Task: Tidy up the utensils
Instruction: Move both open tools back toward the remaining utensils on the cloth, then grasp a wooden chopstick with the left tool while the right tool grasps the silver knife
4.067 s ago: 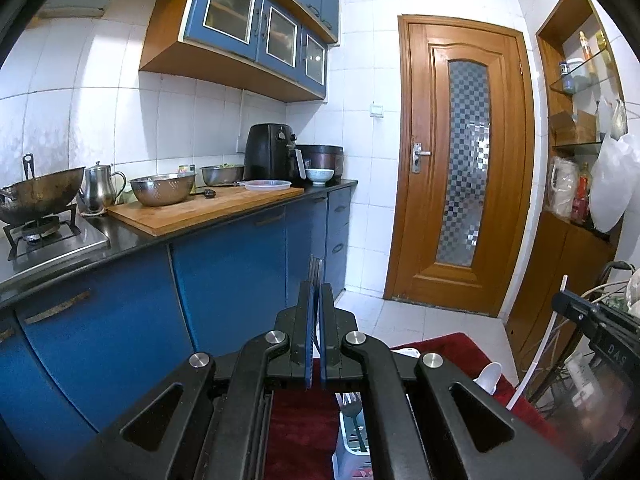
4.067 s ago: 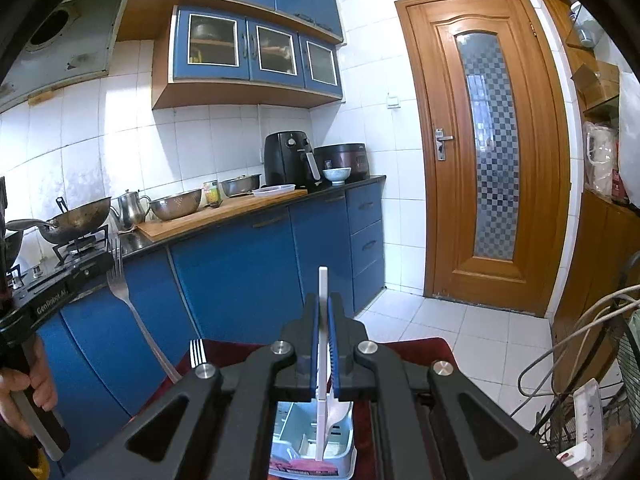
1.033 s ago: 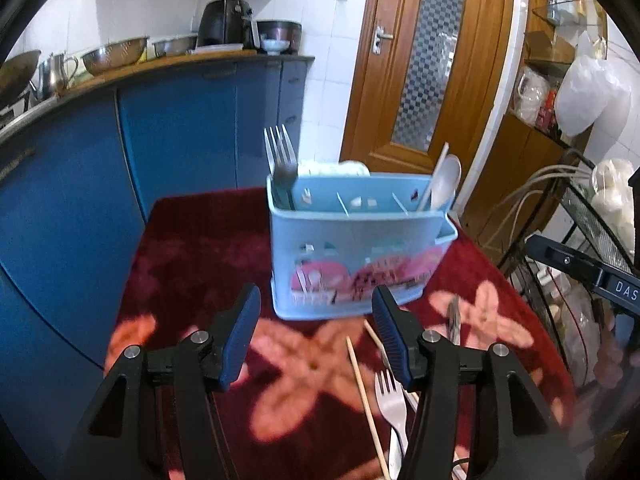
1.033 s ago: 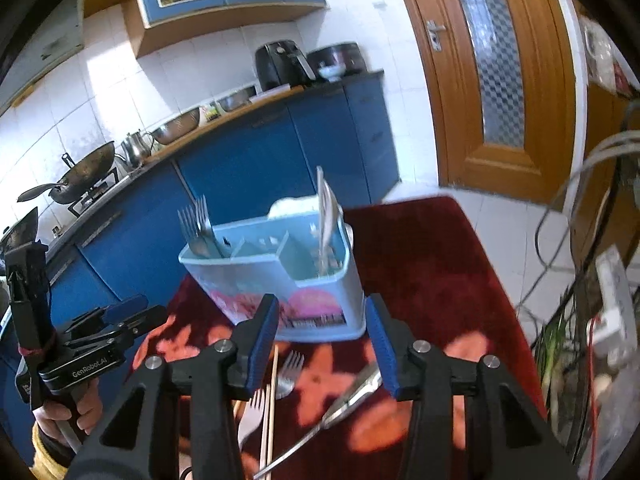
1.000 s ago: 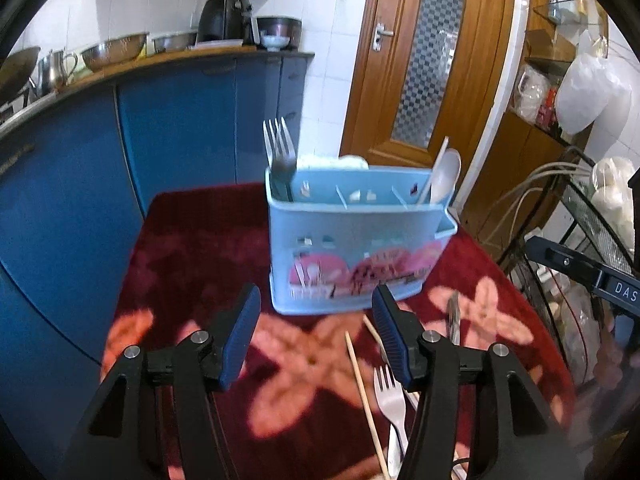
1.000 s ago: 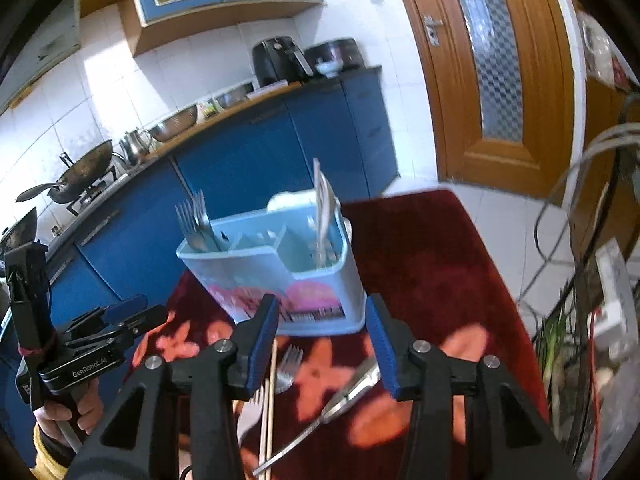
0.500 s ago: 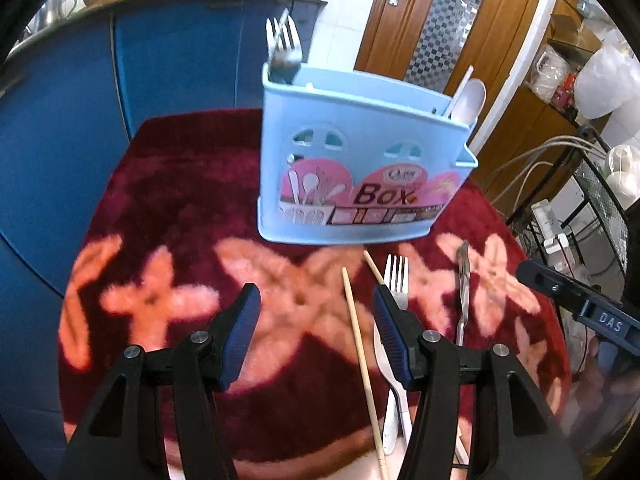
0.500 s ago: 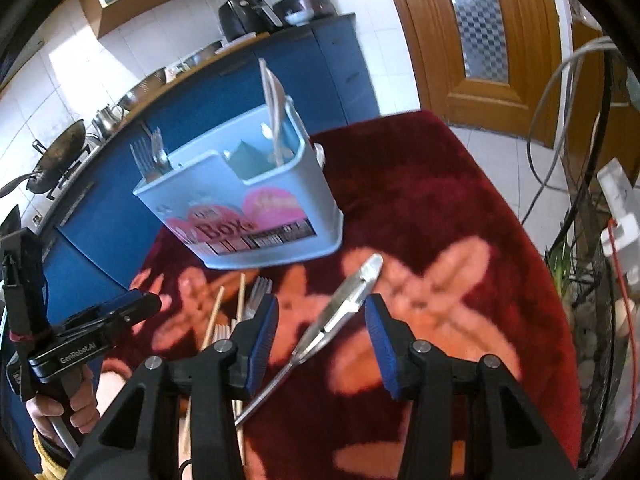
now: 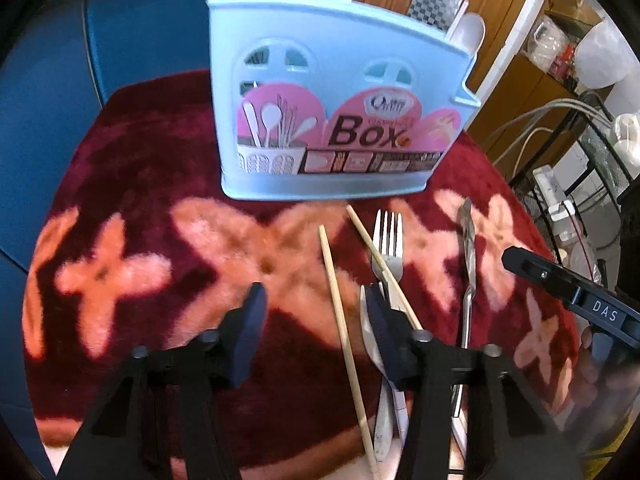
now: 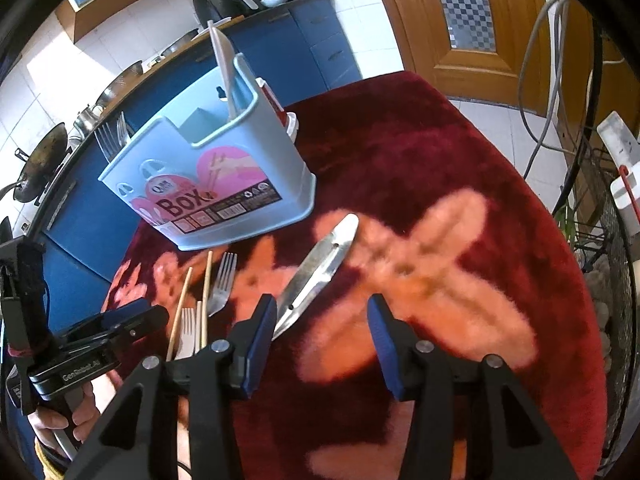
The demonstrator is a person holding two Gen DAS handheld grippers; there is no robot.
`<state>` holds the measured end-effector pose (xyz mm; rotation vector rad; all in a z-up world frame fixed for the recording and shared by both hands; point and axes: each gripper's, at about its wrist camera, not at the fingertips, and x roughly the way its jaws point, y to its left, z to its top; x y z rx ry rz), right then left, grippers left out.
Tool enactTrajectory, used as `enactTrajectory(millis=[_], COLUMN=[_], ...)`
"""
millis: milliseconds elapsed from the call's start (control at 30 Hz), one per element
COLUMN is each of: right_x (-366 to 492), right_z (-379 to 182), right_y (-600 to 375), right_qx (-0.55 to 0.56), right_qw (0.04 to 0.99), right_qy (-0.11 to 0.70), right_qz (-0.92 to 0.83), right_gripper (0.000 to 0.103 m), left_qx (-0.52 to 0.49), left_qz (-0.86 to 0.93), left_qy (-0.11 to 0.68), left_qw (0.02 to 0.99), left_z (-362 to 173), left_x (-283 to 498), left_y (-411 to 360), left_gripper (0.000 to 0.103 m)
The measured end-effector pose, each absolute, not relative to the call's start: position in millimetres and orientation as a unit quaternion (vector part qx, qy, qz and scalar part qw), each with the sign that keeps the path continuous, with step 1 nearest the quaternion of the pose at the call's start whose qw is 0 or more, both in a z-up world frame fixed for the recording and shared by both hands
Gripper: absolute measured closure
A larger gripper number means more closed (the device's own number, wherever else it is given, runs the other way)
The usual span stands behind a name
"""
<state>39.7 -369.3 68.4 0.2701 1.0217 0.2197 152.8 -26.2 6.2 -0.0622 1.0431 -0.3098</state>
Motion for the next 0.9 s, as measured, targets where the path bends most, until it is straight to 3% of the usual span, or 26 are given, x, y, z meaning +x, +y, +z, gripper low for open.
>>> enactTrajectory(millis=[133, 900], right_x=[40.3, 37.5], right_z=[62.9, 59.8], right_y=[-372.0, -370.5], right_qx=[0.134, 0.134], right_qw=[0.855, 0.847], right_qy=[0.49, 0.498], right_qz=[0.108, 0.128], right_gripper=[0.052, 0.052], left_qx=[-0.034, 0.009], left_qz=[-0.153, -0.156], left_qy=[0.518, 0.576], left_qw=[0.841, 0.802], left_z=[-3.1, -6.4], left_x=[157.6, 152.5], left_y=[-30.5, -40.8], left_gripper=[0.079, 0.083])
